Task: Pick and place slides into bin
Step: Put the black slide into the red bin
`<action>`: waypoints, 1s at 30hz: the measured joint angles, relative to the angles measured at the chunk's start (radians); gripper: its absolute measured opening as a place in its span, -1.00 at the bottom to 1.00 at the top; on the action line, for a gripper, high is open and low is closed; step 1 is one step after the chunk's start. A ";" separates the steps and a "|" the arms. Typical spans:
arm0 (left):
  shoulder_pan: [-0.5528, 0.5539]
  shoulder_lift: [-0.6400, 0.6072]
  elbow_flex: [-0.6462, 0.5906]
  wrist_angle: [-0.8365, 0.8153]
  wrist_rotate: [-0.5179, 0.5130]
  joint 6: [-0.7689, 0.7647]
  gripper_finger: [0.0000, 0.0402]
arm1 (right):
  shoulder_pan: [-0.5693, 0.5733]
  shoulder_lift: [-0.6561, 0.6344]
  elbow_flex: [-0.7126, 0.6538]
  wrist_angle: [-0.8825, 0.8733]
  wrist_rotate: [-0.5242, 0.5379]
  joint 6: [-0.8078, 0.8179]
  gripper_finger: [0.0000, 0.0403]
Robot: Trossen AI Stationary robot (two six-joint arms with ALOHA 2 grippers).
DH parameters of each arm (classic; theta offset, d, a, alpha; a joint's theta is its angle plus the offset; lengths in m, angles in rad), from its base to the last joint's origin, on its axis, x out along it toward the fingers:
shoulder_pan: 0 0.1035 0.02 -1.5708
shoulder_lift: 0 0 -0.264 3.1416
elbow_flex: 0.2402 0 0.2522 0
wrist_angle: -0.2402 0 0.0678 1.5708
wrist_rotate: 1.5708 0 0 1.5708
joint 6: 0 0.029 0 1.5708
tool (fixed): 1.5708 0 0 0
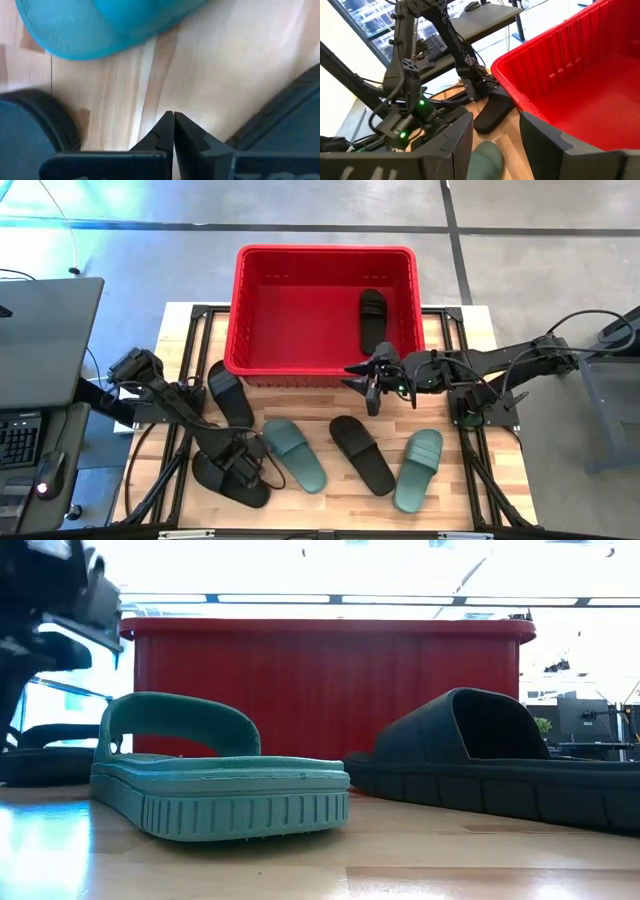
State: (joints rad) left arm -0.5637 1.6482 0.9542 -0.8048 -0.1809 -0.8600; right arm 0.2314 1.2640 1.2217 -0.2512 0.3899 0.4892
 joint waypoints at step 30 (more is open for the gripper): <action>0.151 0.128 0.016 -0.187 -0.084 0.060 0.13 | 0.000 0.000 0.000 -0.010 -0.019 0.005 -0.25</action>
State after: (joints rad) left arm -0.4130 1.7765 0.9702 -0.9923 -0.2646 -0.8001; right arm 0.2310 1.2644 1.2217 -0.2615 0.3704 0.4939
